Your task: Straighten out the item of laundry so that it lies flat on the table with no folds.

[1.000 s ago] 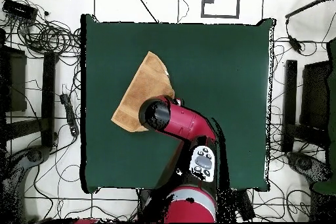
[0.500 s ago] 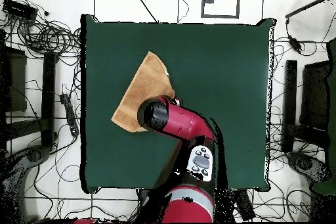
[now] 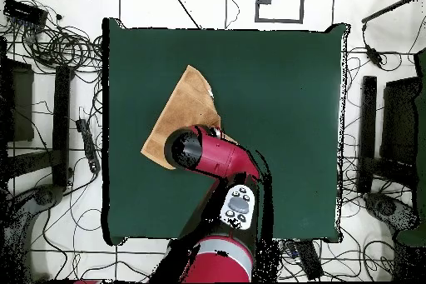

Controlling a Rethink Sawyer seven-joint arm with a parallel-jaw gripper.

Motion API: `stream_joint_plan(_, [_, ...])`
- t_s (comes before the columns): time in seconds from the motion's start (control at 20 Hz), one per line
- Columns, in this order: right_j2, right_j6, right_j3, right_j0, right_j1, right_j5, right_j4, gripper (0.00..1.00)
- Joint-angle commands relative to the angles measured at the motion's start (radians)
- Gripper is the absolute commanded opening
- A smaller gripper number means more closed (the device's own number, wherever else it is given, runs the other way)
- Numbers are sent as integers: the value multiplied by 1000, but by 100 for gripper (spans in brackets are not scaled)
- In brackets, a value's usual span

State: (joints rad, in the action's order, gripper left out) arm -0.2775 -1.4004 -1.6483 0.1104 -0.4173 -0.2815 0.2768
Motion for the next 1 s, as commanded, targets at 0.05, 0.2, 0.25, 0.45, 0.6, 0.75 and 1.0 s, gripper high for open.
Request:
stream_joint_plan(0.05, [60, -277, -1, 22, 90, 20, 46, 100])
stream_joint_plan(0.2, [98, -270, -14, -9, 97, 56, 47, 100])
stream_joint_plan(0.25, [102, -269, -13, -14, 102, 65, 47, 100])
stream_joint_plan(0.45, [138, -261, -22, -45, 110, 94, 45, 100])
stream_joint_plan(0.6, [158, -258, -15, -65, 119, 98, 51, 100])
stream_joint_plan(0.75, [163, -251, -6, -73, 135, 110, 43, 100])
stream_joint_plan(1.0, [131, -232, 28, -55, 156, 76, 31, 100])
